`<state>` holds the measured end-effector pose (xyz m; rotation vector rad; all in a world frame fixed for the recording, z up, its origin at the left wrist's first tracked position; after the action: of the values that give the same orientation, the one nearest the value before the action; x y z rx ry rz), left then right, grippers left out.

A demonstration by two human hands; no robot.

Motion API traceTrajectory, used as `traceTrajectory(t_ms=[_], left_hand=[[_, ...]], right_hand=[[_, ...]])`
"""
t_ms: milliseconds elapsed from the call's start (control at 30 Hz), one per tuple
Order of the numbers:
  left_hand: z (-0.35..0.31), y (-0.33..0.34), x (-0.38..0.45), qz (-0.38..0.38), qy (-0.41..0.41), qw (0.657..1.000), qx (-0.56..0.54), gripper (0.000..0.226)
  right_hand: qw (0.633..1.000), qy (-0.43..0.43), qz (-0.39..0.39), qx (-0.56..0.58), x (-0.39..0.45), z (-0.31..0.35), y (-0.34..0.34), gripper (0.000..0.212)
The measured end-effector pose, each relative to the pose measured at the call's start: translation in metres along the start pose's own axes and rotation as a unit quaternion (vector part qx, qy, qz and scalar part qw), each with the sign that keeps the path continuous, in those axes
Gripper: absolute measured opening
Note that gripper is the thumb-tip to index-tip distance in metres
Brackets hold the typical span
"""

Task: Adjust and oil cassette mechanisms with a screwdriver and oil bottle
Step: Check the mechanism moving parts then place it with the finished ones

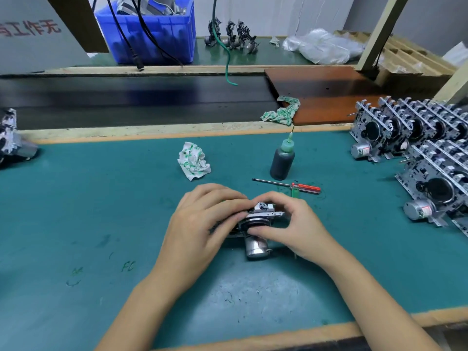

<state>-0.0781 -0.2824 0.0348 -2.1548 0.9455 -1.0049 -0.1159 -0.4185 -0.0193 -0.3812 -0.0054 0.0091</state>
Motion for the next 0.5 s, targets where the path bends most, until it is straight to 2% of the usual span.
traceTrajectory(t_ms=[367, 500], left_hand=[[0.0036, 0.0036, -0.0014, 0.007, -0.009, 0.999, -0.04, 0.027], [0.0059, 0.0039, -0.0007, 0.018, -0.014, 0.997, -0.07, 0.027]], right_hand=[[0.999, 0.004, 0.005, 0.052, 0.0004, 0.0019, 0.0027, 0.03], [0.999, 0.01, 0.001, 0.039, -0.0002, 0.0037, 0.001, 0.032]])
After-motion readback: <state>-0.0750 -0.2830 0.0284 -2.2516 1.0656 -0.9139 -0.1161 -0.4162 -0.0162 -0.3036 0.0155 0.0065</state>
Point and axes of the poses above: each hand's wrist, its own x-axis towards the middle knuckle, its own y-axis out of the palm, z = x × y, the point moved 9 cm from there along x, towards the middle knuckle, and after that the axes turned 13 degrees about z, right-handed, at the moved point
